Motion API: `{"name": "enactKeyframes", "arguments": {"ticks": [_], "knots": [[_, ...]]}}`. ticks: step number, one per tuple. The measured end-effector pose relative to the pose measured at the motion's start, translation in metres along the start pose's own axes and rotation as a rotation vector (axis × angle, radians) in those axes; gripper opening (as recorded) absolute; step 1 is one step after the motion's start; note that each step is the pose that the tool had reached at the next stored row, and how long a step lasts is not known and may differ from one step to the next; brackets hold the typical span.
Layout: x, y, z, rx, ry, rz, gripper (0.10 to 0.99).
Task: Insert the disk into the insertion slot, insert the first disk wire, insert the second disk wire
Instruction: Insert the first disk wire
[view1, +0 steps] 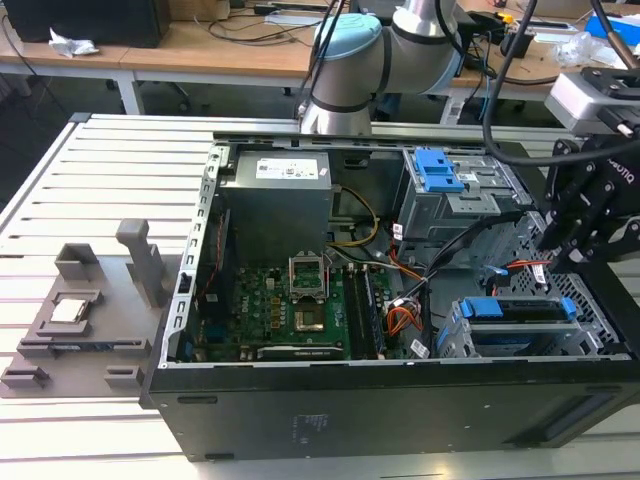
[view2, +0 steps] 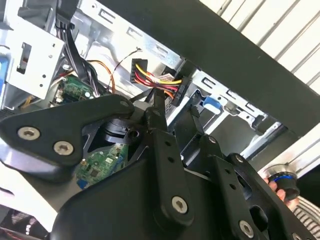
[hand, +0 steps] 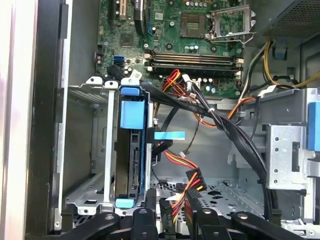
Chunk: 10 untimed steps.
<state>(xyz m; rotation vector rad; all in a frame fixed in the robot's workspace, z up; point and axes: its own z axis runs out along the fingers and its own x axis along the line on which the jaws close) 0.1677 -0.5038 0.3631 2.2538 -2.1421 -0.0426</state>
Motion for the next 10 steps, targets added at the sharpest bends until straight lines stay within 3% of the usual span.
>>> {"name": "enactKeyframes", "arguments": {"ticks": [3, 4, 7, 10], "knots": [[0.0, -0.0003, 0.0017, 0.0, 0.0089, -0.076, 0.361], [-0.0003, -0.0017, 0.0023, -0.001, 0.0159, -0.09, 0.361], [-0.0018, -0.0067, 0.0032, -0.003, 0.044, -0.092, 0.361], [-0.0027, -0.0099, 0.004, -0.004, 0.0553, -0.095, 0.361]]}}
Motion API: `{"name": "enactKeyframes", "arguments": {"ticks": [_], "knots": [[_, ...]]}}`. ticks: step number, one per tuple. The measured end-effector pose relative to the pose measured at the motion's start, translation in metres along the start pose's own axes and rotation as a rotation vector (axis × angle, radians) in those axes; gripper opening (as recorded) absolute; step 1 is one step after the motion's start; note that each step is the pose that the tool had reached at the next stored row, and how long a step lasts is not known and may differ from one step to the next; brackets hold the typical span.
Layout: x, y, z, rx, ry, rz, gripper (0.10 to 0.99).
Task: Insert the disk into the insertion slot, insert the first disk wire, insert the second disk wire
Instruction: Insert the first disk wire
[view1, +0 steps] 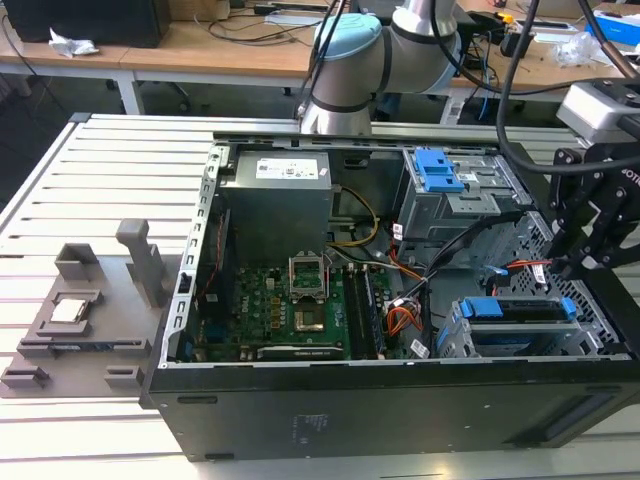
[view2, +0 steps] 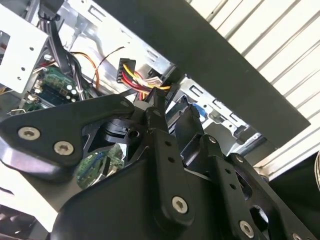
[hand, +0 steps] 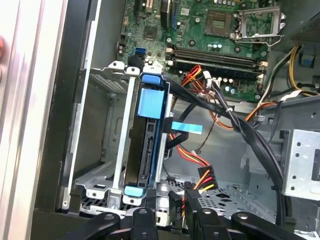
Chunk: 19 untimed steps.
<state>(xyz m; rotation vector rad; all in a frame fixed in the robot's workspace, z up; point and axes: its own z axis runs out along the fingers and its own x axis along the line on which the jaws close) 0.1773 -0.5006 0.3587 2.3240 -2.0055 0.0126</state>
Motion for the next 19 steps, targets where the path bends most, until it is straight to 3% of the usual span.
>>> {"name": "enactKeyframes", "arguments": {"ticks": [9, 10, 13, 19], "knots": [[-0.0003, -0.0003, 0.0012, 0.0, 0.0038, -0.004, 0.361], [-0.0003, -0.0004, 0.0012, 0.0, 0.0039, -0.004, 0.345], [-0.0003, -0.0004, 0.0012, -0.001, 0.005, -0.004, 0.169], [-0.0005, 0.0002, 0.0012, -0.001, 0.0069, -0.005, 0.169]]}}
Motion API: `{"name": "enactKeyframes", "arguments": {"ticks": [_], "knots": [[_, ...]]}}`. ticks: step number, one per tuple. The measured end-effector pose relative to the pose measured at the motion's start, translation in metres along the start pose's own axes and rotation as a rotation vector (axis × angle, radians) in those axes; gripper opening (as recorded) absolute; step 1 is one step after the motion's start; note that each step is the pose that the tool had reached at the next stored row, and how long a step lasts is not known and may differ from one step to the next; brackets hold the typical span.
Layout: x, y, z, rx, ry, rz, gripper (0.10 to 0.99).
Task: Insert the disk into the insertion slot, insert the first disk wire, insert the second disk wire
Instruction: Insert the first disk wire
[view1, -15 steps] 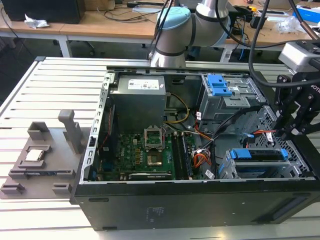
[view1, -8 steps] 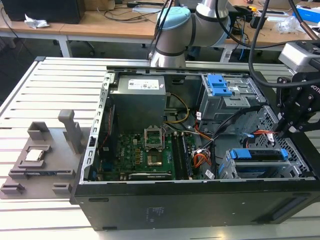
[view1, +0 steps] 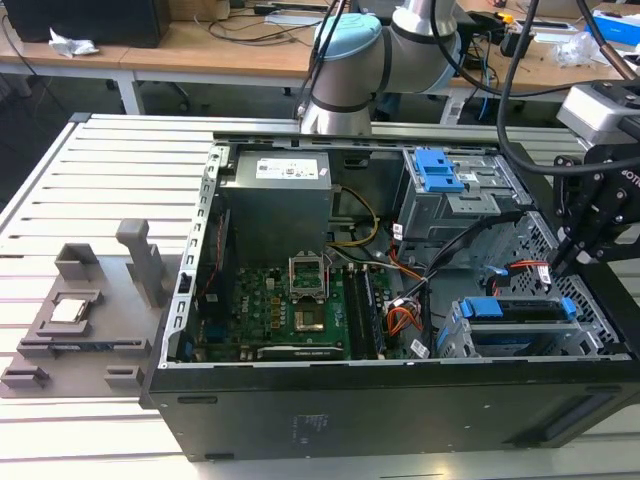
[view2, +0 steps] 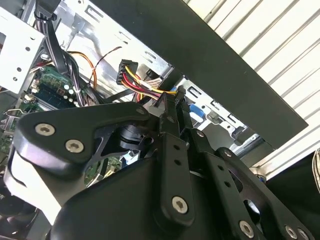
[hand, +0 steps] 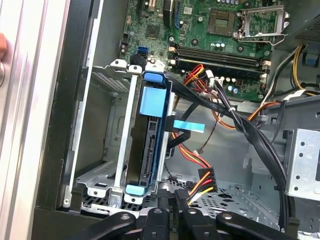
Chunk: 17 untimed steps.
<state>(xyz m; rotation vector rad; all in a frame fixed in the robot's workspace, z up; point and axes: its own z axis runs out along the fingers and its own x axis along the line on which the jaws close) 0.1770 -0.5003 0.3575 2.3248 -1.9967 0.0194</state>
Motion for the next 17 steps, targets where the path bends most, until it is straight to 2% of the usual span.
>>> {"name": "enactKeyframes", "arguments": {"ticks": [4, 6, 7, 11, 13, 17], "knots": [[-0.0013, 0.0093, 0.0004, 0.0, -0.0001, 0.0, 0.169], [-0.0026, 0.0176, 0.0008, 0.0, -0.0001, 0.0, 0.169], [-0.0036, 0.024, 0.001, 0.0, -0.0001, 0.0, 0.169], [-0.0052, 0.0347, 0.0015, 0.0, -0.0001, 0.0, 0.169], [-0.006, 0.0397, 0.0016, 0.0, 0.0, 0.0, 0.169], [-0.0069, 0.0452, 0.0018, 0.0, 0.0, 0.0, 0.169]]}}
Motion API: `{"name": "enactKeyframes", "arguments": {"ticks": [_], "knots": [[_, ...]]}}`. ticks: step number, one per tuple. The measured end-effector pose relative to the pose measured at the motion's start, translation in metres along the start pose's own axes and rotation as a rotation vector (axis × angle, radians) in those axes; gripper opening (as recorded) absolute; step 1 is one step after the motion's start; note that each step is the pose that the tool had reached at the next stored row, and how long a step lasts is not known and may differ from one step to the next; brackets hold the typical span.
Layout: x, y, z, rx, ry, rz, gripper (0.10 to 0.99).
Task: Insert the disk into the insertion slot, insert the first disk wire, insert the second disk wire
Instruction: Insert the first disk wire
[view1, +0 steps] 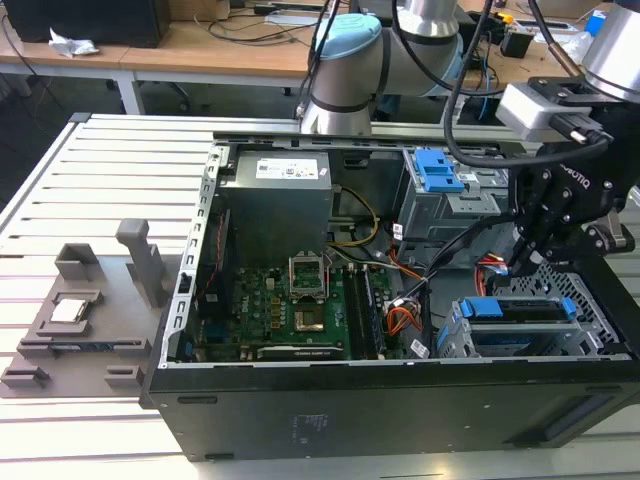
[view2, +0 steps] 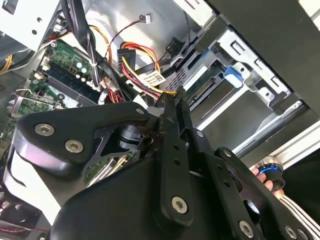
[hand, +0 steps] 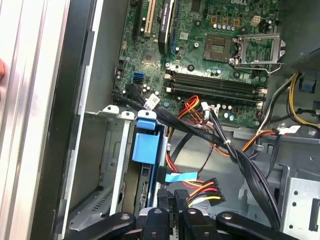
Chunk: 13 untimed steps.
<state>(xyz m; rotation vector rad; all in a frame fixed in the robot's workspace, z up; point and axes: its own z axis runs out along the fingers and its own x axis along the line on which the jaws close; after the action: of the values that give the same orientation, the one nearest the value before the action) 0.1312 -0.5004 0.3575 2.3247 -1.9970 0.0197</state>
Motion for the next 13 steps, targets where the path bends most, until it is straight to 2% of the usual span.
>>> {"name": "enactKeyframes", "arguments": {"ticks": [3, 7, 9, 10, 13], "knots": [[-0.001, 0.0066, 0.0002, 0.0, 0.0, 0.0, 0.169], [-0.001, 0.0067, 0.0003, 0.0, -0.0002, 0.006, 0.169], [-0.0011, 0.0067, 0.0007, -0.003, -0.0025, 0.047, 0.169], [-0.001, 0.0064, 0.0007, -0.004, -0.0031, 0.063, 0.169], [0.0004, -0.0027, 0.0003, -0.005, -0.0033, 0.063, 0.169]]}}
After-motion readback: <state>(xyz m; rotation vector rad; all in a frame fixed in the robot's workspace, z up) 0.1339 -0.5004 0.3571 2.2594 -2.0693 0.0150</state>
